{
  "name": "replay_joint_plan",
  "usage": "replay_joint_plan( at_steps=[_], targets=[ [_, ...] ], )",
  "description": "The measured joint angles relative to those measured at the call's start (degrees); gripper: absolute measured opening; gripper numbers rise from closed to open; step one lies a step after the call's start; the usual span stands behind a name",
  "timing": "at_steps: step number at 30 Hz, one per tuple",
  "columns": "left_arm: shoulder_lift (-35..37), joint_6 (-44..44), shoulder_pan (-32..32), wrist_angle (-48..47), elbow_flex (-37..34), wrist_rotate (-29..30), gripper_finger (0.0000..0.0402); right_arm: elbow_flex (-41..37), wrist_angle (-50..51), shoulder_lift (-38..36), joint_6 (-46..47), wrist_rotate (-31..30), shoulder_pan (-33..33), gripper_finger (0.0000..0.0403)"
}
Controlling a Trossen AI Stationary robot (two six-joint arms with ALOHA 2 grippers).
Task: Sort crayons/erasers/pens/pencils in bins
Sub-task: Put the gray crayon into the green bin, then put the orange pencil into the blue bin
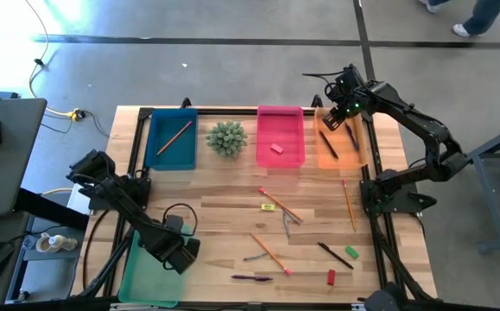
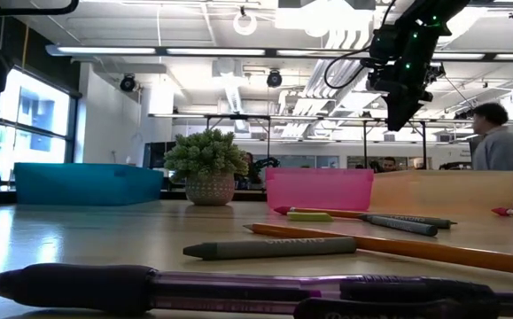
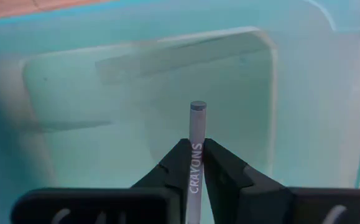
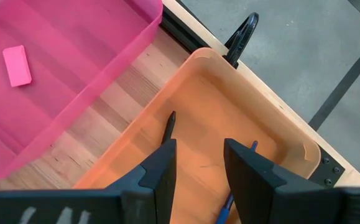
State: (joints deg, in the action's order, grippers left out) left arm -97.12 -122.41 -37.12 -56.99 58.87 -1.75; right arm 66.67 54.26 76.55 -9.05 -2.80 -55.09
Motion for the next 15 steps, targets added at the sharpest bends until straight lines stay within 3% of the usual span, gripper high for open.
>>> replay_joint_plan(
  at_steps=[5, 9, 15],
  targets=[
    [1.37, -0.54, 0.00, -0.02, 0.00, 0.01, 0.0103, 0.00, -0.11, 0.00, 1.35, 0.74, -0.02, 0.0126],
    [3.54, -1.97, 0.00, -0.11, 0.00, -0.01, 0.0148, 0.00, -0.11, 0.00, 2.33, 5.81, 0.00, 0.0126],
    [9.26, -2.43, 0.09, -1.46, 0.02, 1.25, 0.0175, -0.02, 0.46, 0.00, 4.36, 12.60, 0.50, 0.0126]
  ],
)
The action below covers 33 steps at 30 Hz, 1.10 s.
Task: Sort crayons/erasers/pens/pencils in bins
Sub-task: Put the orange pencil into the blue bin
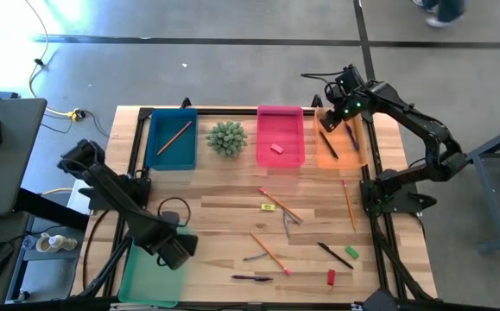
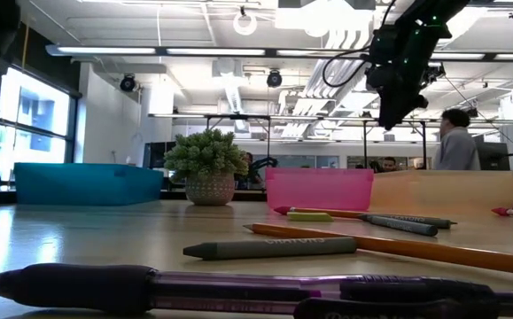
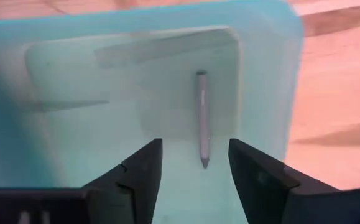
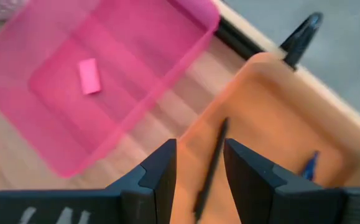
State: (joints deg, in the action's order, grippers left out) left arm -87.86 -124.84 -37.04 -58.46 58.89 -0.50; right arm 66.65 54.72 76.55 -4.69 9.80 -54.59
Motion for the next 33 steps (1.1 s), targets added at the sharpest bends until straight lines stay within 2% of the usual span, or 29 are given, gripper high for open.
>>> replay_joint_plan(
  at_steps=[4, 8, 11, 14, 21, 33],
  targets=[
    [4.84, -1.49, 0.22, -2.40, 0.02, 5.02, 0.0176, 0.00, 1.53, -0.06, 1.66, 0.66, 2.37, 0.0126],
    [9.47, -1.91, 1.57, -4.58, 0.02, 14.72, 0.0177, 0.00, 2.91, -0.11, 2.90, 0.77, 5.77, 0.0126],
    [12.20, 0.89, 3.69, -5.20, 0.02, 21.61, 0.0177, 0.00, 2.93, -0.11, 4.72, 0.77, 8.56, 0.0126],
    [14.28, 5.83, 6.77, -5.22, 0.07, 25.85, 0.0177, 0.00, 2.91, -0.13, 6.41, 0.73, 11.40, 0.0126],
    [15.78, 23.18, 17.34, -5.48, 0.07, 26.67, 0.0177, 0.00, 3.26, -0.13, 11.02, -0.71, 17.89, 0.0126],
    [15.85, 57.74, 38.73, 0.37, 0.07, 23.29, 0.0177, 0.00, 14.30, -0.13, 12.40, -3.67, 25.74, 0.0126]
  ],
)
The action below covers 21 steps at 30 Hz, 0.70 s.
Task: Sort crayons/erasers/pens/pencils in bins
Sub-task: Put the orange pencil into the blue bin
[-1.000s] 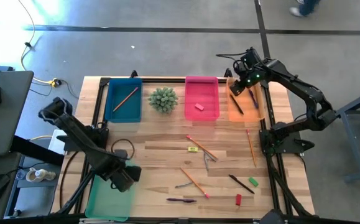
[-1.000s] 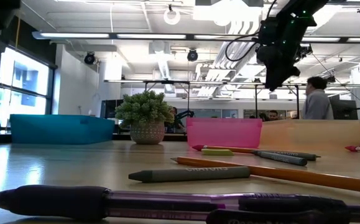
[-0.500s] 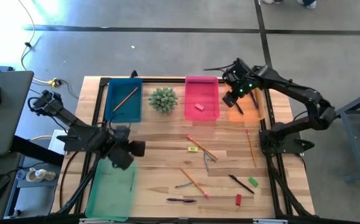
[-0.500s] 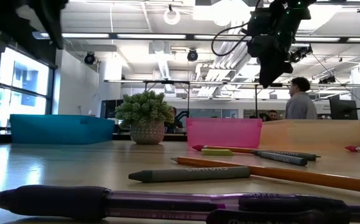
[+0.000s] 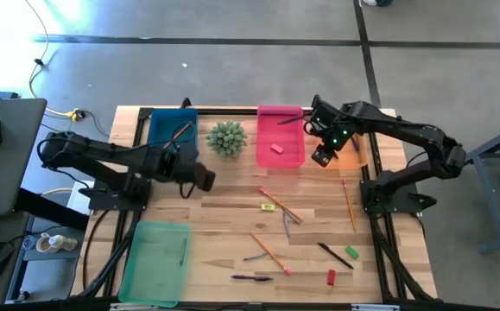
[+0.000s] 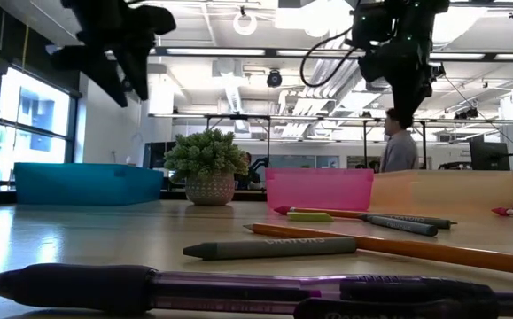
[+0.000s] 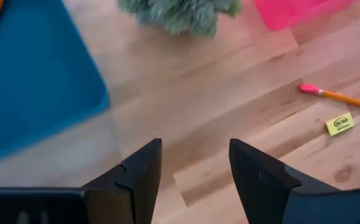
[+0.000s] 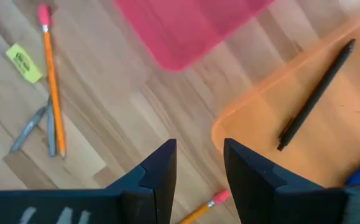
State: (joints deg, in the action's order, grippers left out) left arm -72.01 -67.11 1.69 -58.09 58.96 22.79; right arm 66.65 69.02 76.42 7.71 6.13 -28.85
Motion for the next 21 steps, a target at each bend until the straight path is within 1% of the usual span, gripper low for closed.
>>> replay_joint_plan(
  at_steps=[4, 7, 10, 13, 17, 21],
  targets=[
    [0.00, 11.37, 4.81, 3.58, 0.00, -3.46, 0.0177, 0.00, -0.23, 0.00, 2.94, 0.50, 2.92, 0.0126],
    [0.00, 17.82, 7.47, 5.16, 0.00, -6.17, 0.0177, 0.00, -0.55, 0.00, 6.93, 0.56, 5.15, 0.0126],
    [0.00, 22.49, 9.53, 5.50, 0.00, -9.93, 0.0177, 0.00, -1.78, 0.00, 14.50, 0.06, 7.17, 0.0126],
    [0.02, 27.43, 10.90, 5.19, 0.37, -13.06, 0.0177, 0.00, -3.52, 0.00, 22.63, -1.78, 9.20, 0.0126],
    [0.09, 32.61, 12.14, 4.74, 1.58, -13.80, 0.0177, 0.00, -7.79, 0.00, 29.01, -2.64, 11.35, 0.0126],
    [0.11, 37.86, 13.11, 0.87, 4.55, -13.76, 0.0177, 0.00, -15.21, 0.00, 32.61, -2.68, 14.16, 0.0126]
  ],
)
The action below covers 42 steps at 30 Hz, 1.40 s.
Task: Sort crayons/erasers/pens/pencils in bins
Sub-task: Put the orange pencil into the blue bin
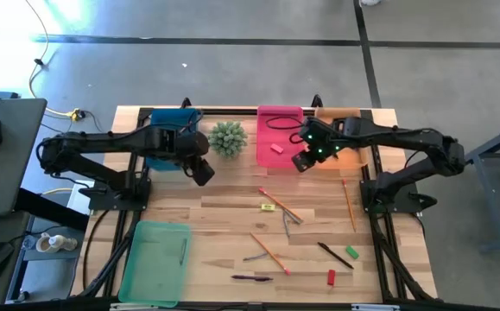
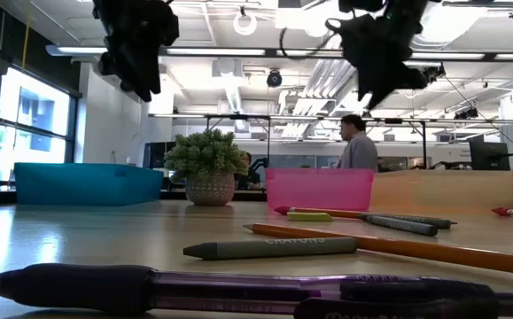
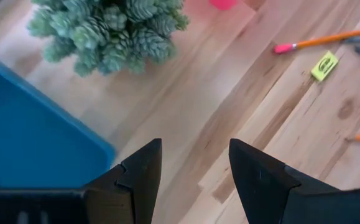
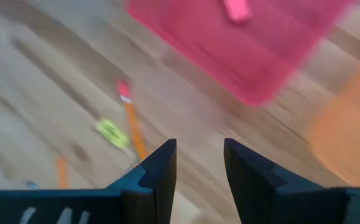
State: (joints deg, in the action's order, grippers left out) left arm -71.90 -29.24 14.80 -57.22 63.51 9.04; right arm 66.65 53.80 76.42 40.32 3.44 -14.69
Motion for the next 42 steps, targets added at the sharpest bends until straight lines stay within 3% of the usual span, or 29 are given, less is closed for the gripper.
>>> replay_joint_plan(
  at_steps=[10, 14, 19, 27, 33, 42],
  targets=[
    [0.50, 6.39, 0.62, -11.93, 3.86, 2.44, 0.0177, 0.01, -24.08, 0.11, -1.22, 0.00, 4.52, 0.0126],
    [2.86, 6.81, 0.62, -12.78, 2.07, 0.85, 0.0177, 2.43, -25.65, 0.99, -3.59, -0.89, 5.34, 0.0126],
    [6.88, 5.61, 0.58, -12.41, 0.09, 0.57, 0.0177, 9.81, -21.92, 6.02, -7.75, -1.97, 5.49, 0.0126],
    [13.15, 3.66, 0.62, -12.55, -3.20, 2.08, 0.0177, 19.51, -6.35, 15.60, -12.24, -3.46, 6.52, 0.0126],
    [15.61, 2.87, 0.61, -12.21, -3.74, 2.16, 0.0177, 21.38, -1.65, 21.39, -18.23, -6.30, 9.52, 0.0126],
    [15.69, 3.31, 0.58, -11.97, -3.74, 2.20, 0.0177, 21.38, -1.49, 29.42, -17.15, -6.18, 10.84, 0.0127]
  ],
)
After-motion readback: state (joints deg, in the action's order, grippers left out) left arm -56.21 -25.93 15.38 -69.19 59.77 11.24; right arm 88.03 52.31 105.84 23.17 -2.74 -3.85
